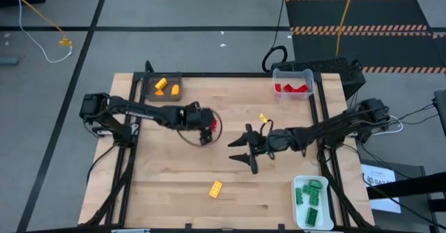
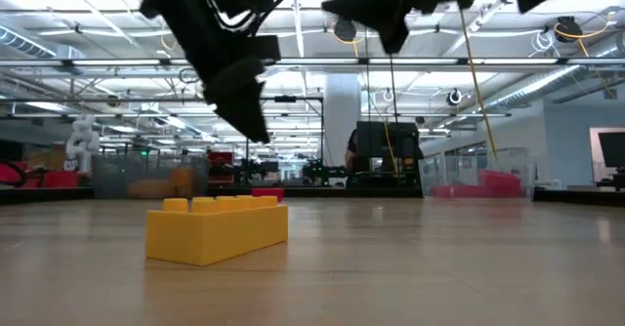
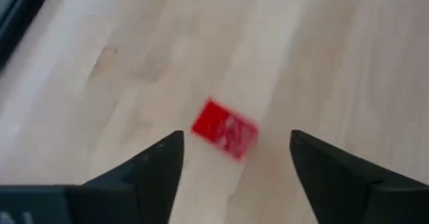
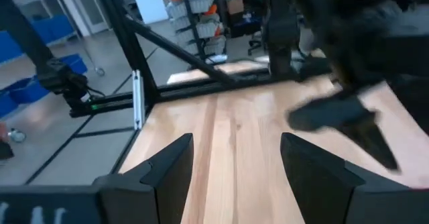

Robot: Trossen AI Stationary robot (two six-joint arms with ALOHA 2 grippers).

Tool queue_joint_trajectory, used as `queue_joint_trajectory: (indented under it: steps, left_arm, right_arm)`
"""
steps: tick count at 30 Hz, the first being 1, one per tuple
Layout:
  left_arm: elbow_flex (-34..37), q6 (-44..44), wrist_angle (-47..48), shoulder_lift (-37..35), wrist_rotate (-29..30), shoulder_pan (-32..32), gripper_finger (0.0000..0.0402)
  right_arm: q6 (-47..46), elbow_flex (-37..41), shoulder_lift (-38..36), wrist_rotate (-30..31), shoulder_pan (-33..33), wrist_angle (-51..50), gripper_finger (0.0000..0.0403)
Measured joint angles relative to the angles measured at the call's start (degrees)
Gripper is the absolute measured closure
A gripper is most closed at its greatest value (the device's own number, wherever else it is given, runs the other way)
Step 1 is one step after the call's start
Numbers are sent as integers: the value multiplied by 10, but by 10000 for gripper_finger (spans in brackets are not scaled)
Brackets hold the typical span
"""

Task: Sort & place blocks by color
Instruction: Put the red gamepiece into the transparent bin

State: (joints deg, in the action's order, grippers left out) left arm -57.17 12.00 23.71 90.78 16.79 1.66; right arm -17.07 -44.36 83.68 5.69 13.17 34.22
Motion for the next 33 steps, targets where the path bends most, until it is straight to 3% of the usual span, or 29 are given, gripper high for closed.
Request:
queue_joint_trajectory:
  steps: [6,12,17,33]
  left_arm:
    - [0,184,-47,18,-38,64,92]
    - [0,240,-47,74,-86,99,95]
    - [0,259,-62,111,-140,97,108]
    - [-3,261,-76,147,-120,83,112]
  right_arm:
    - [43,0,-81,1,1,-69,188]
    - [45,0,-120,2,8,-138,188]
    - [50,0,-120,2,8,-145,188]
    - [60,0,-120,6,8,-139,188]
